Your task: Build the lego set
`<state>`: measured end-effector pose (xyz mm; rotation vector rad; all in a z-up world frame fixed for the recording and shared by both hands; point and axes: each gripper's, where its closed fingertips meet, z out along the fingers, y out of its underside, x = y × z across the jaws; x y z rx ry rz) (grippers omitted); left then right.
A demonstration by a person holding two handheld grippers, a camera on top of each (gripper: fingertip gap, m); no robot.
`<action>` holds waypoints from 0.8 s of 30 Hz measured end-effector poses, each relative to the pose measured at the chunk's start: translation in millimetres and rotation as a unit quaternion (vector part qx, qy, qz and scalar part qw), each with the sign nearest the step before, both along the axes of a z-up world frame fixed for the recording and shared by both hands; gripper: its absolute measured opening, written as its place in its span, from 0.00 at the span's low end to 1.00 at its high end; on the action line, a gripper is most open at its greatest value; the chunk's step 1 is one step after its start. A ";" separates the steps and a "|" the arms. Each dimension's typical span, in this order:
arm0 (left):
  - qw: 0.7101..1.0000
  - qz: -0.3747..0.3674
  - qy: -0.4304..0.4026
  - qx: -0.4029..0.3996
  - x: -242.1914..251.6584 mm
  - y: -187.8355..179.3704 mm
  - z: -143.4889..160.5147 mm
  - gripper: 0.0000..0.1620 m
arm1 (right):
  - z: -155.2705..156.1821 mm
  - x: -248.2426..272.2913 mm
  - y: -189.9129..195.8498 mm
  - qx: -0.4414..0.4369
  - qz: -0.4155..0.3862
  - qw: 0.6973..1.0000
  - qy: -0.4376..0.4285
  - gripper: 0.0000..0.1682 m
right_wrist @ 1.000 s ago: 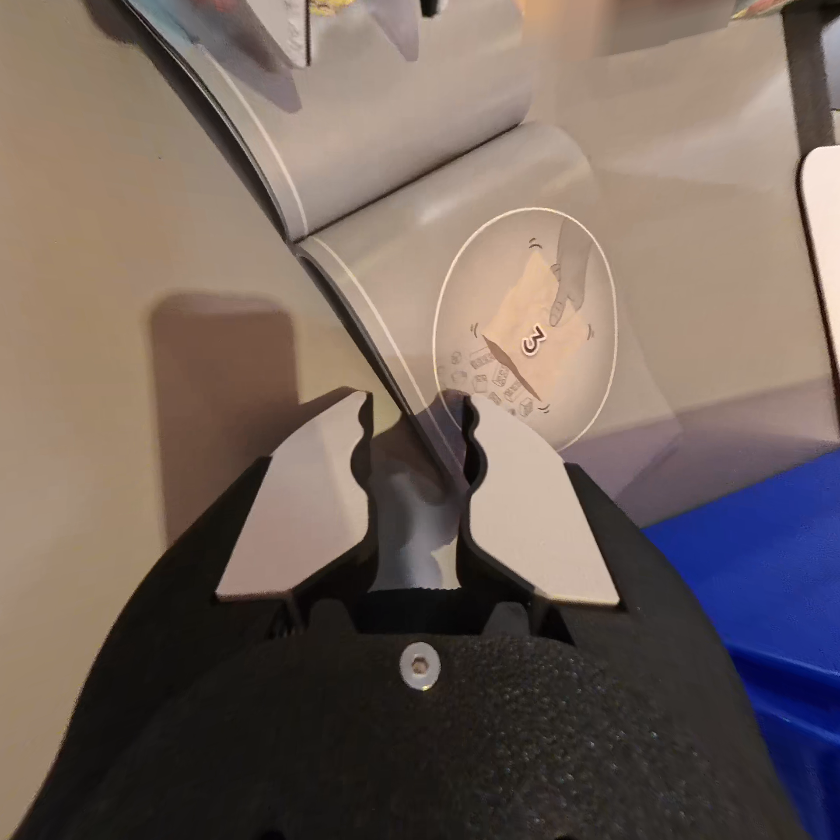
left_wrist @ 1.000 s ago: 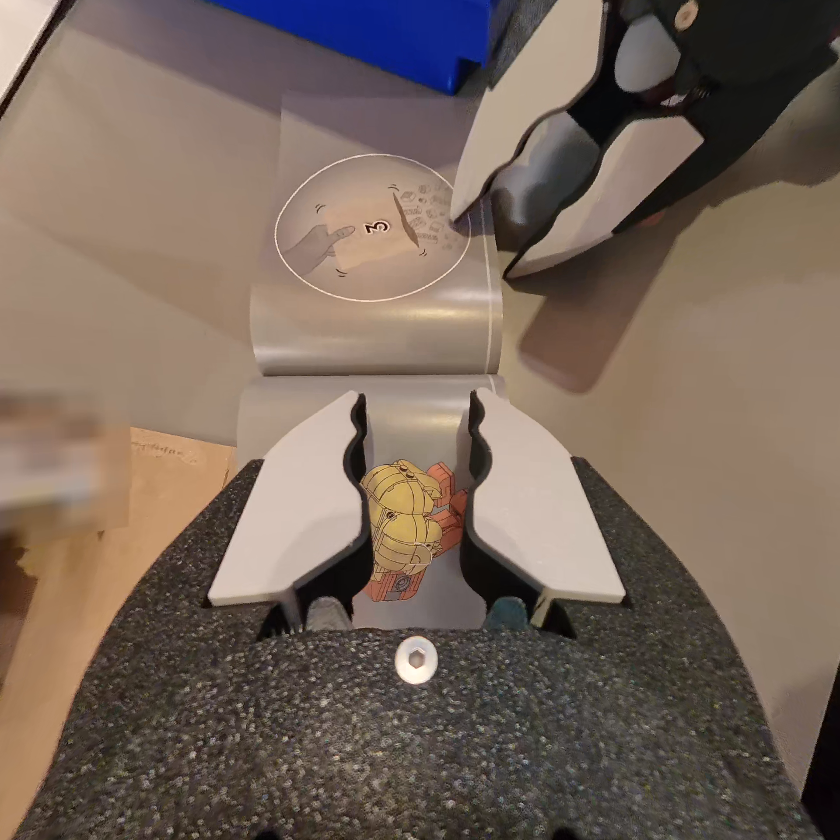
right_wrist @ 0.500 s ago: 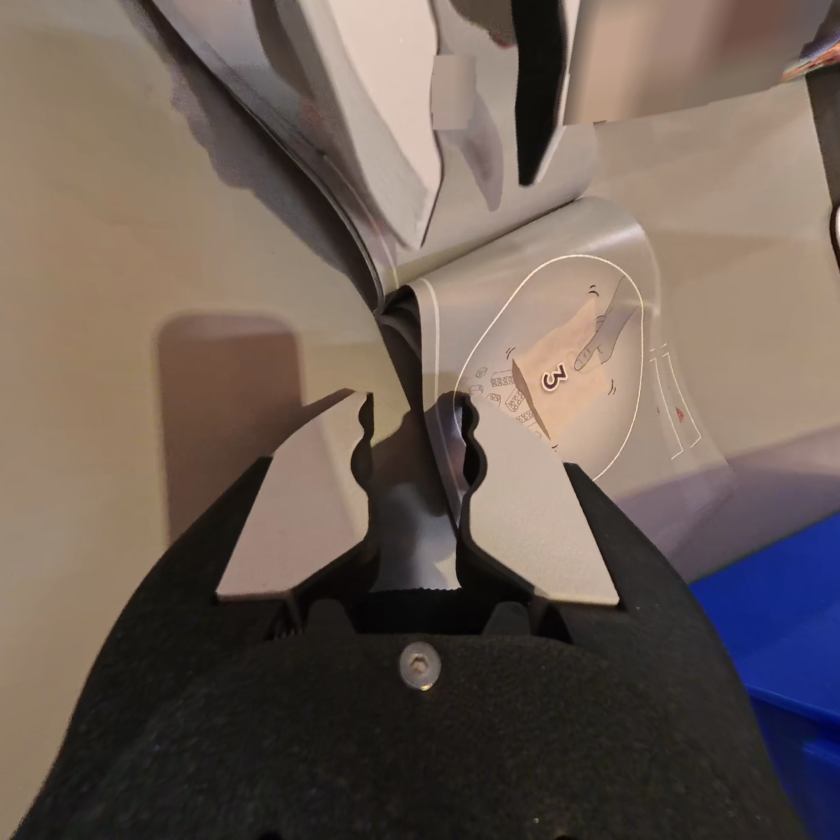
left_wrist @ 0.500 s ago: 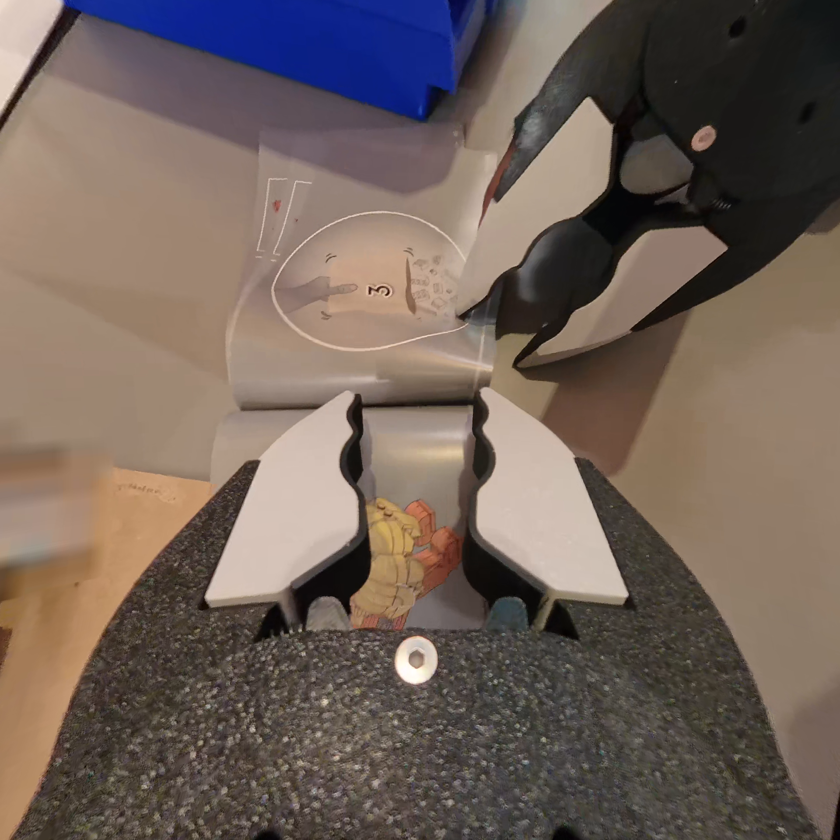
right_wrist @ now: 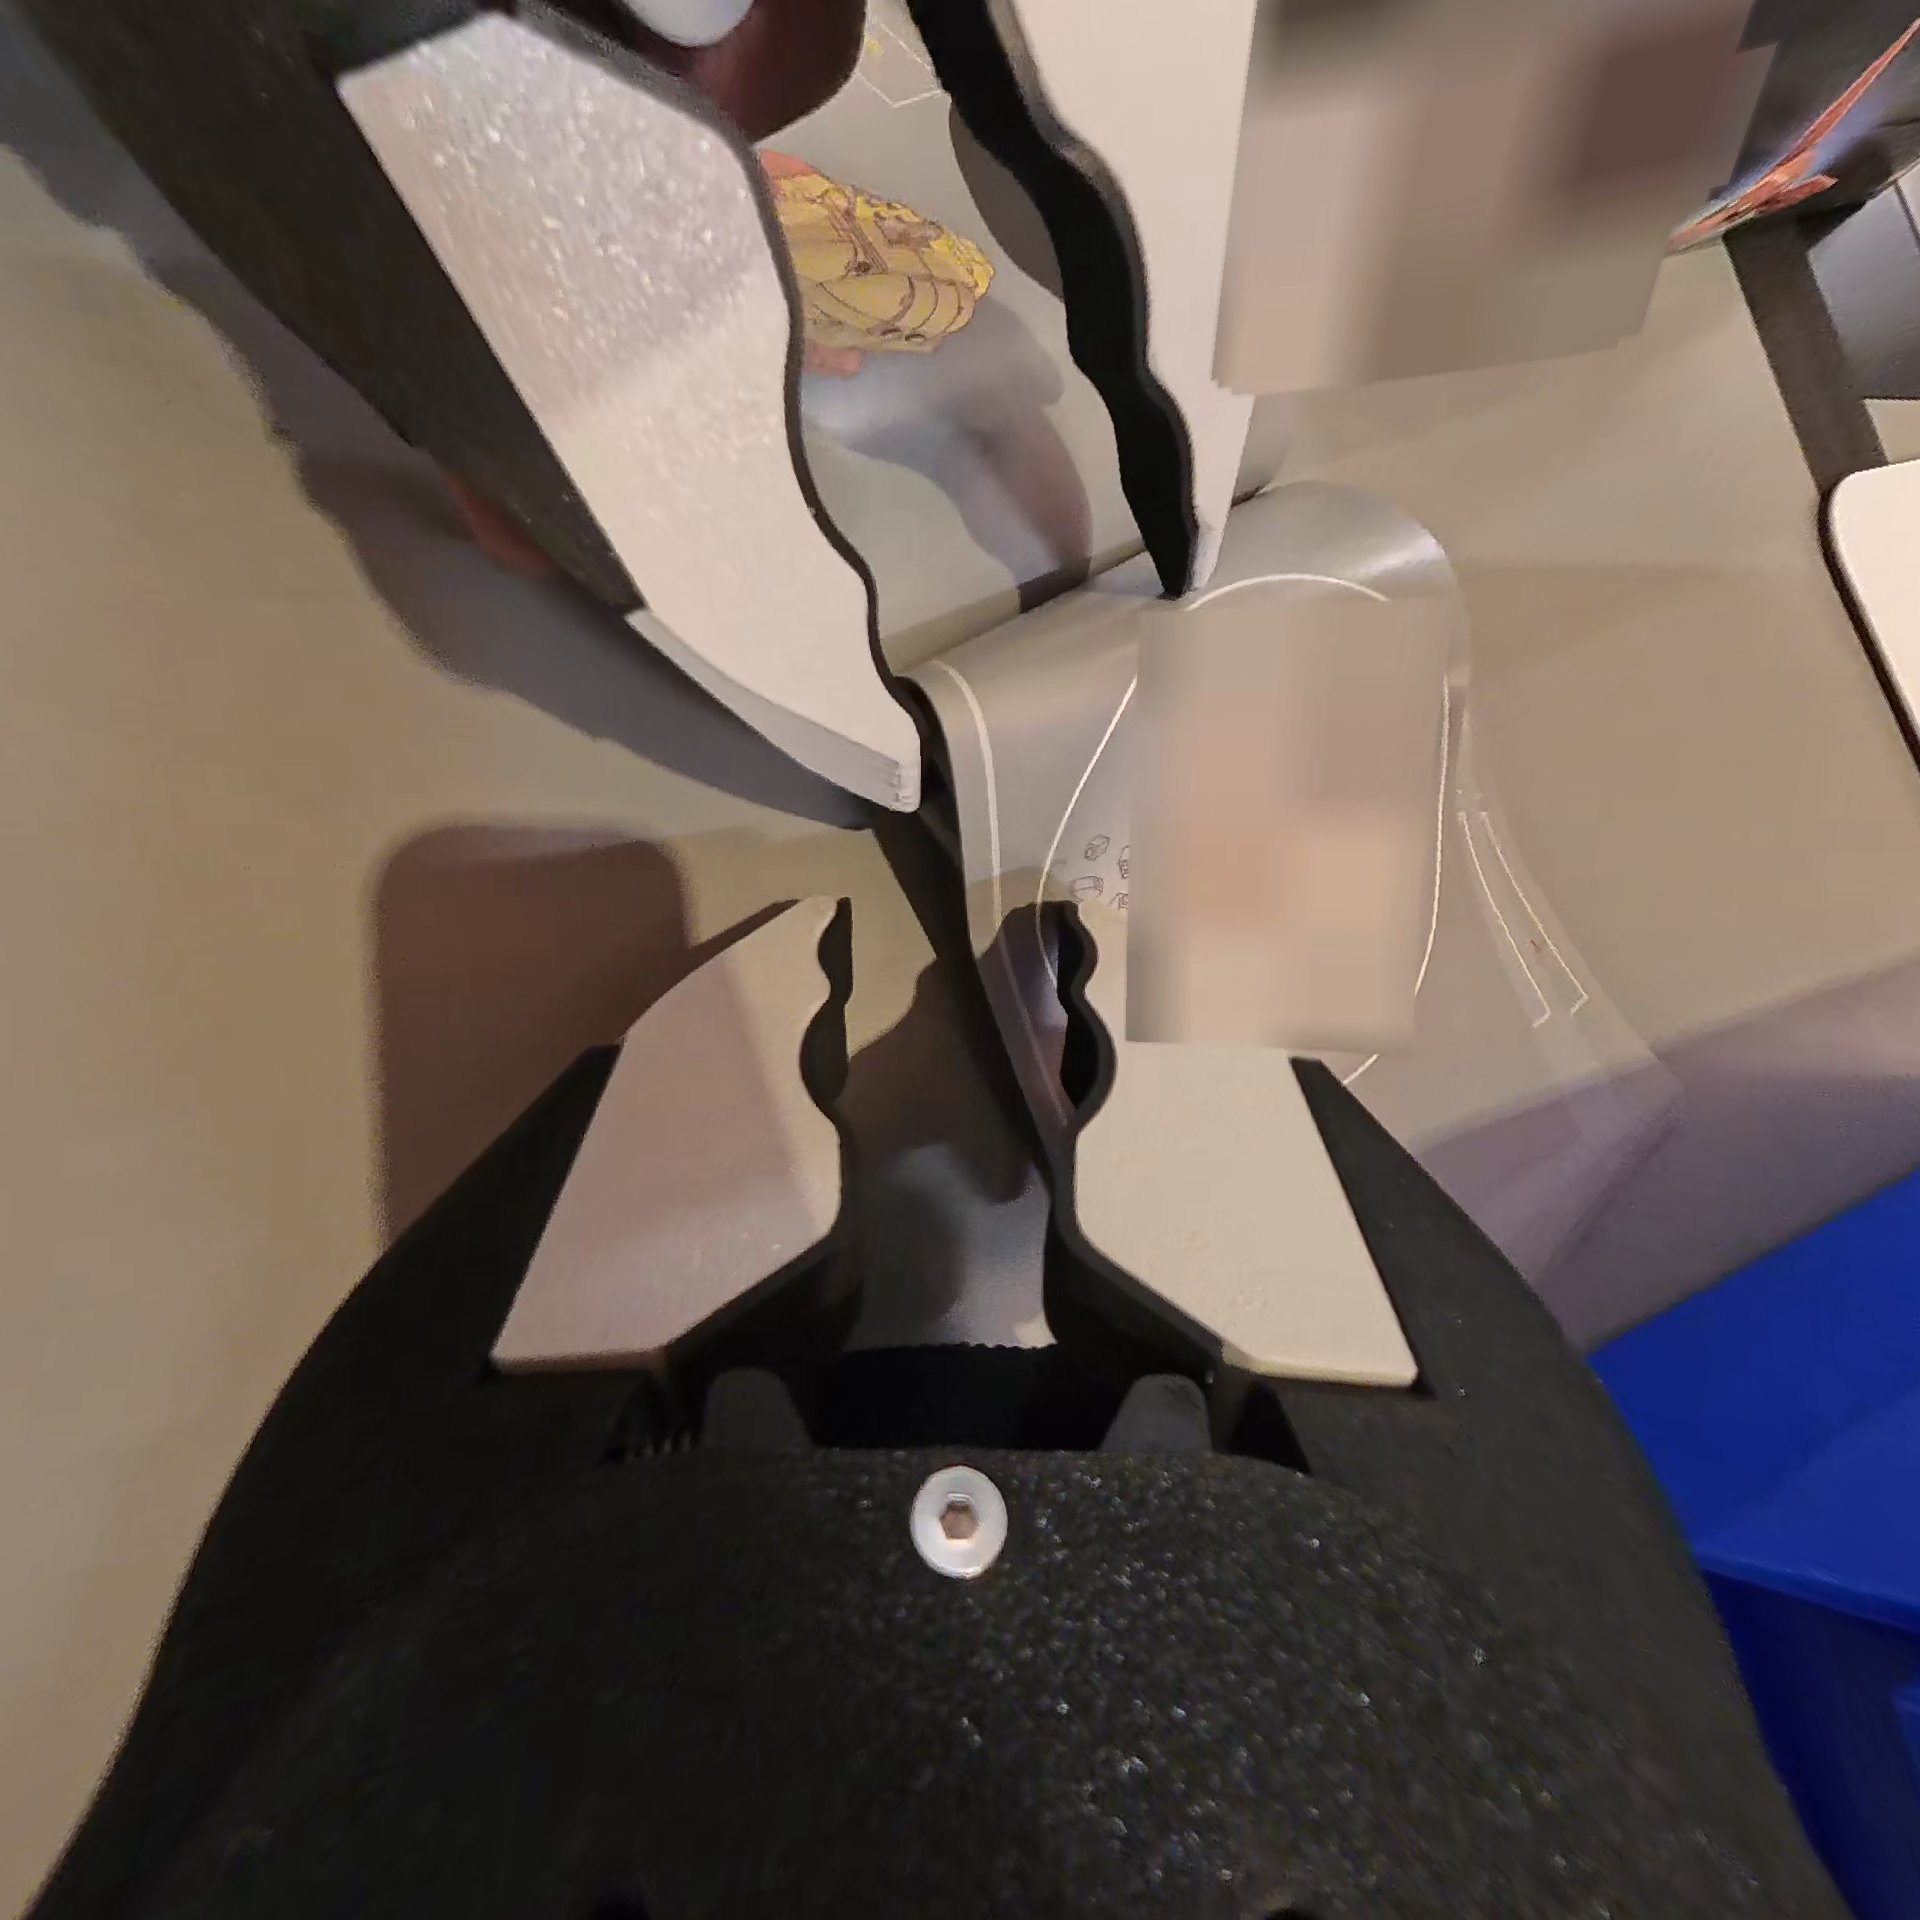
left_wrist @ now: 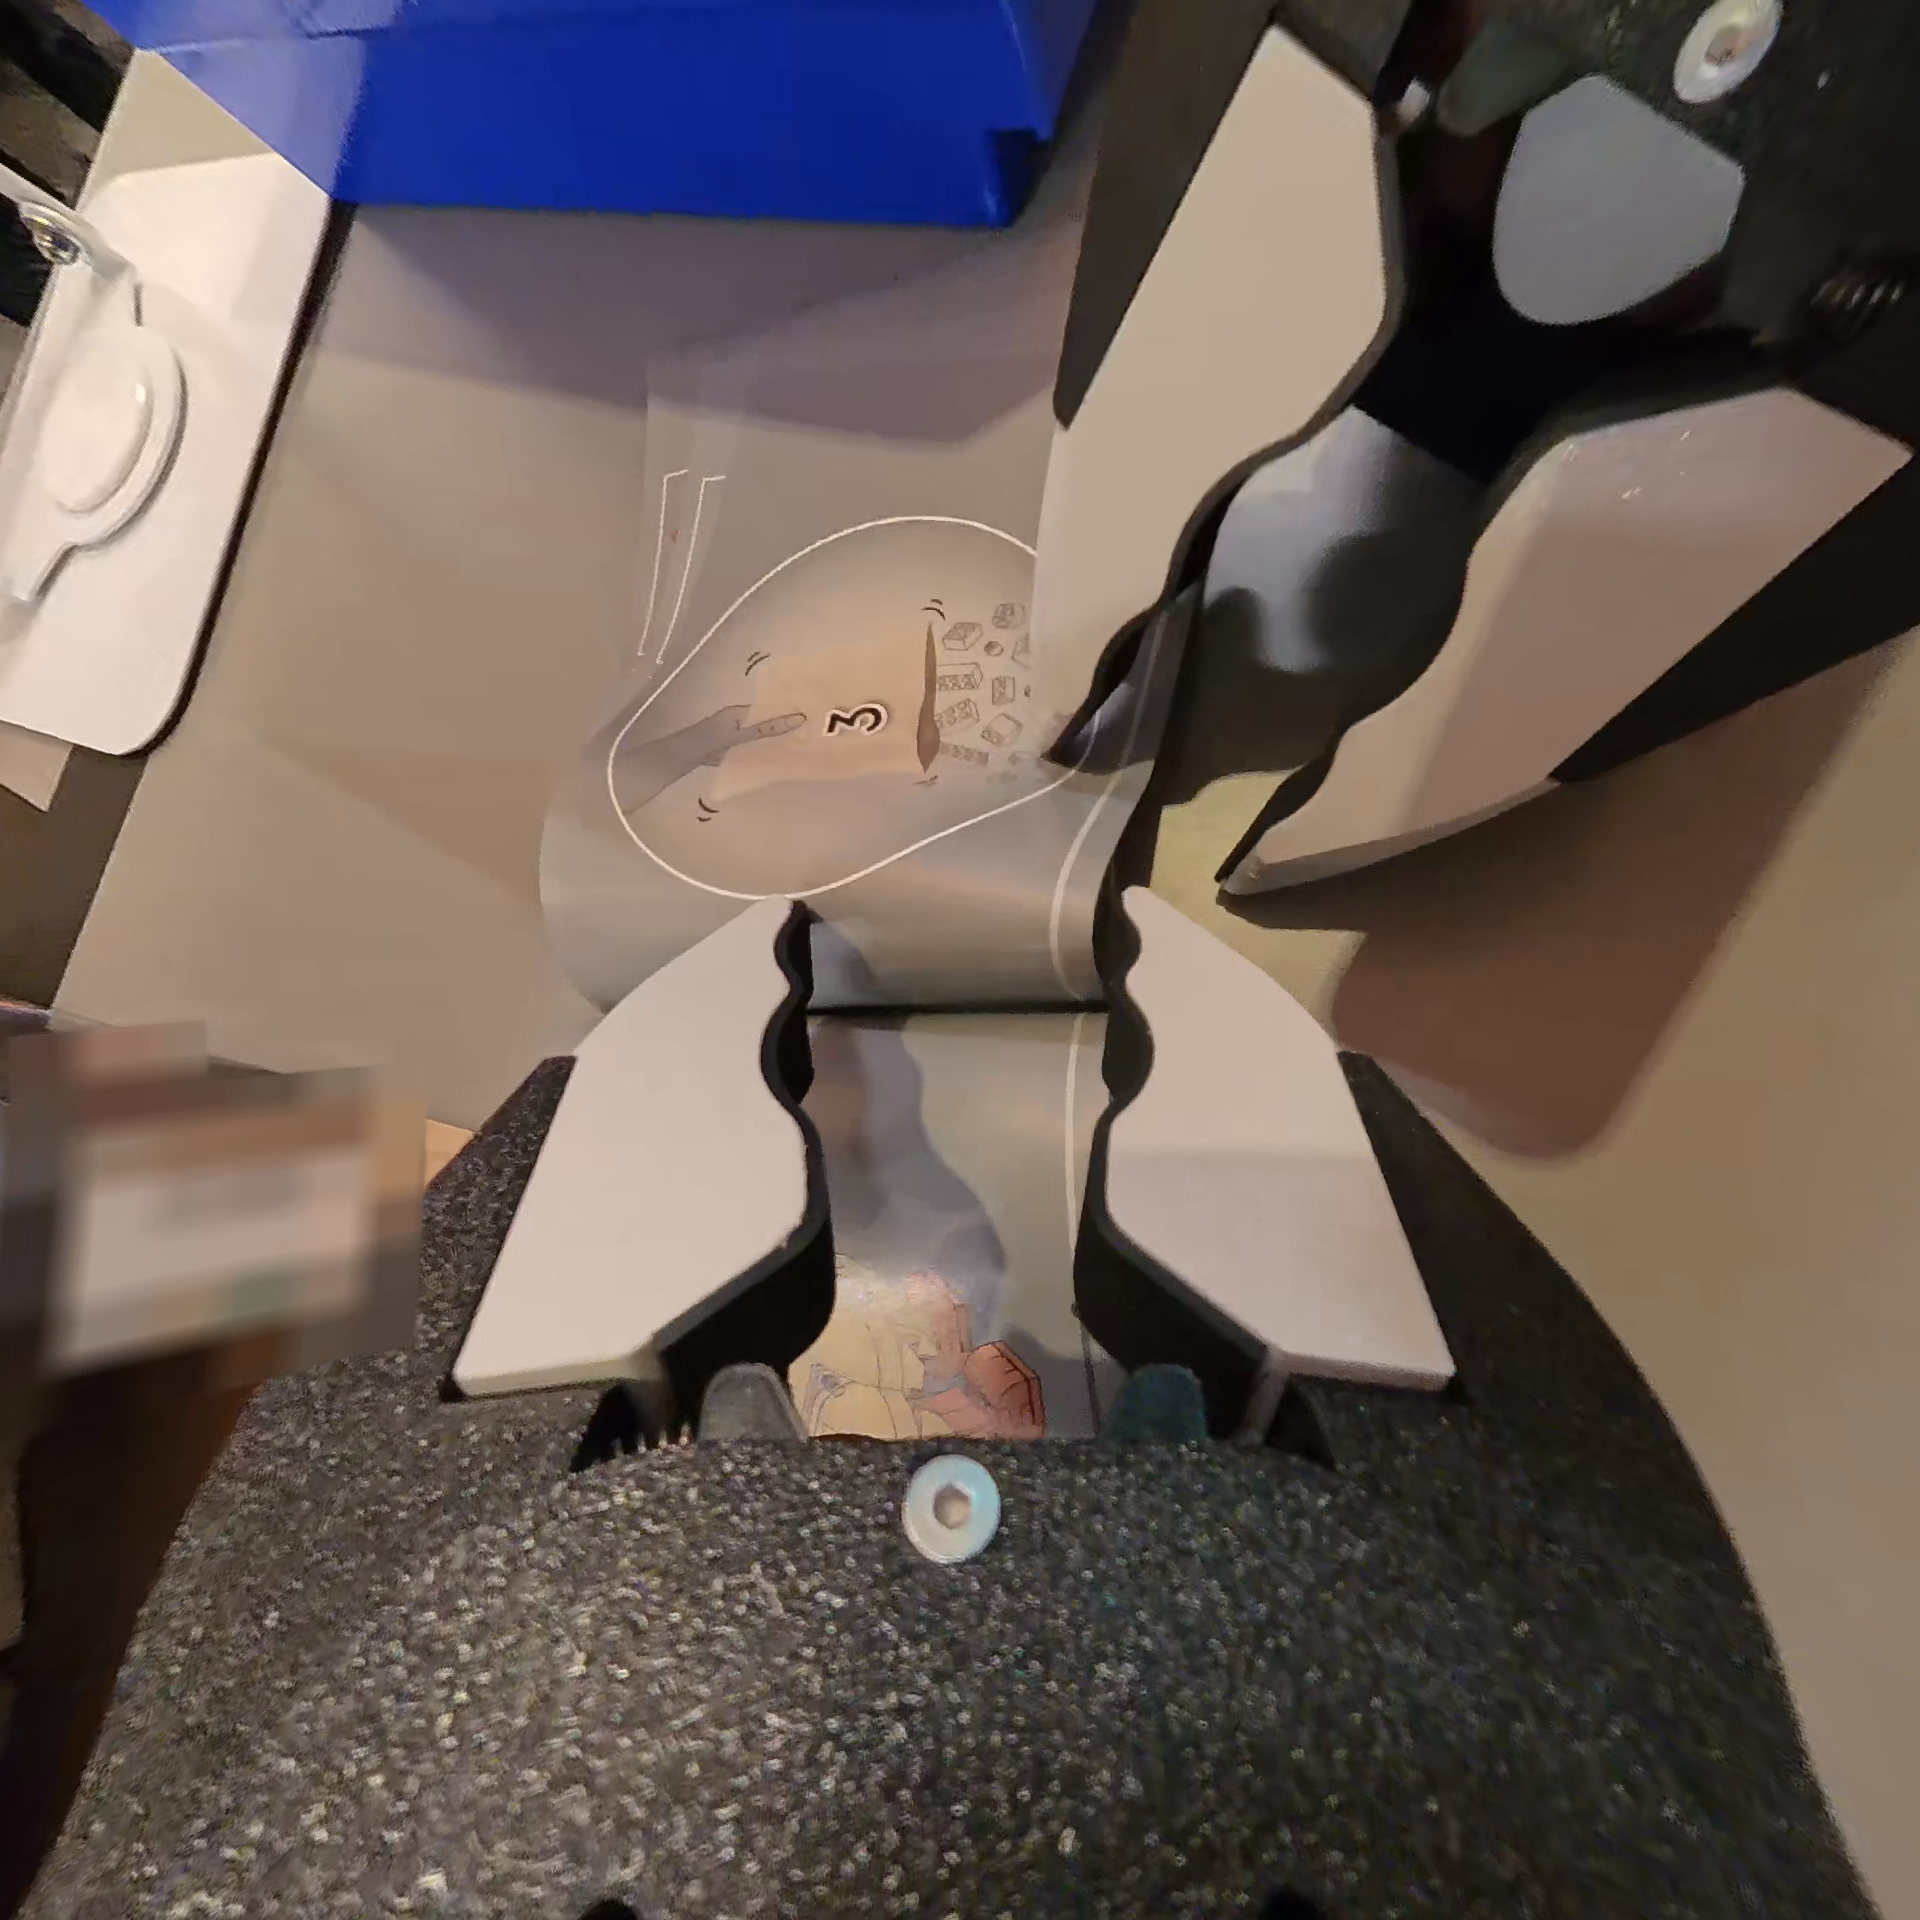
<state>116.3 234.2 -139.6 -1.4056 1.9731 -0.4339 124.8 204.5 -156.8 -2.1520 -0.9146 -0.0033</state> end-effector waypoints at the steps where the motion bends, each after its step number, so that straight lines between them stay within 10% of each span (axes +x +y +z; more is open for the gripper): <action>1: 1.000 0.003 -0.004 0.002 0.3 -0.1 0.2 0.33 | 1.2 1.8 -0.2 0.004 -0.003 1.000 -0.002 0.23; 24: 0.991 0.062 -0.054 -0.104 -14.5 5.5 6.1 0.33 | 16.2 8.9 -16.7 0.071 -0.028 0.997 0.003 0.21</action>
